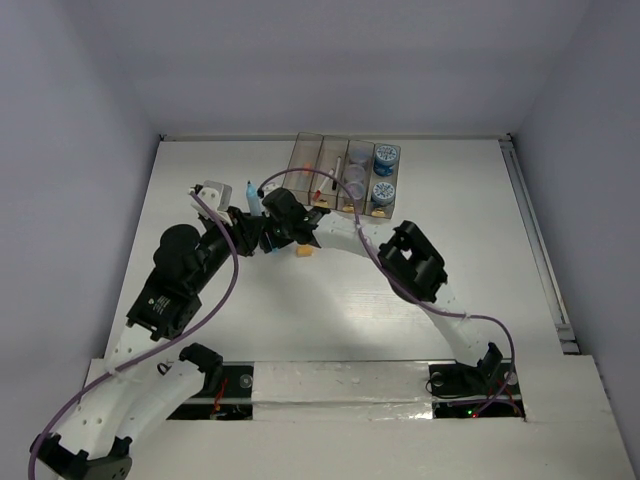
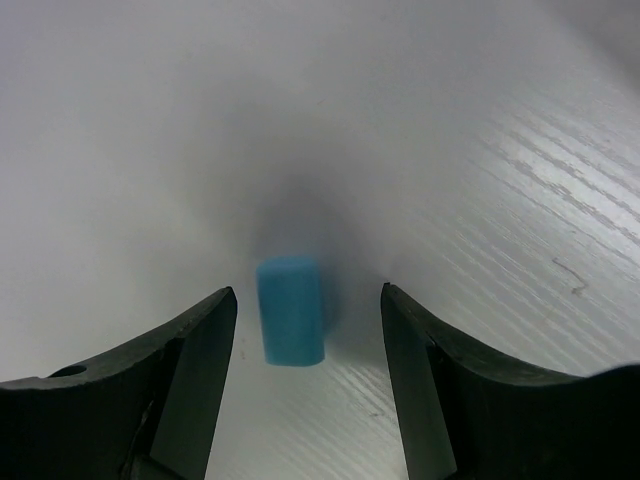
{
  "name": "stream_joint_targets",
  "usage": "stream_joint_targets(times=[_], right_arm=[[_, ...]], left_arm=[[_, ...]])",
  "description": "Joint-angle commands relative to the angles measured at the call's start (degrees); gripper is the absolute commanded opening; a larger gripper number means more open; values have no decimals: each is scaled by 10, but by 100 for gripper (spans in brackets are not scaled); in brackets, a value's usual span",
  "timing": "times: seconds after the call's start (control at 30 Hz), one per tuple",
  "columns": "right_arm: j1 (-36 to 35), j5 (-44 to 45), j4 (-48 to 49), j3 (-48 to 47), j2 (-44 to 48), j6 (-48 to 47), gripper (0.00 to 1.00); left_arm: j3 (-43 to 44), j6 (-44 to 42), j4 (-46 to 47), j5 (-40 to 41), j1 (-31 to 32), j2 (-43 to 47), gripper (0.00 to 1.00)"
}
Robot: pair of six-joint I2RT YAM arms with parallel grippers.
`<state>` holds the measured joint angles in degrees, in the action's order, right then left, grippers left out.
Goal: Sort the stationery into containers
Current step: Pick up the pen cap from the center of the board.
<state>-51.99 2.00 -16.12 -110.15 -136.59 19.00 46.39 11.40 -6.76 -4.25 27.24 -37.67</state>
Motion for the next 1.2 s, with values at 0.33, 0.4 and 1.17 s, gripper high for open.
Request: stream_joint_targets(times=[0.33,0.4,1.17], right_arm=[[-33,80,-118,-92,-65,-73,62],[-33,85,-120,-96,-68,-75,61],[-33,107,-48,-66,-25,-30,0]], left_arm=[[15,-10,14,35,-14,22,0],[15,-10,14,37,-14,24,0],[12,-12,17,37,-31,23,0]])
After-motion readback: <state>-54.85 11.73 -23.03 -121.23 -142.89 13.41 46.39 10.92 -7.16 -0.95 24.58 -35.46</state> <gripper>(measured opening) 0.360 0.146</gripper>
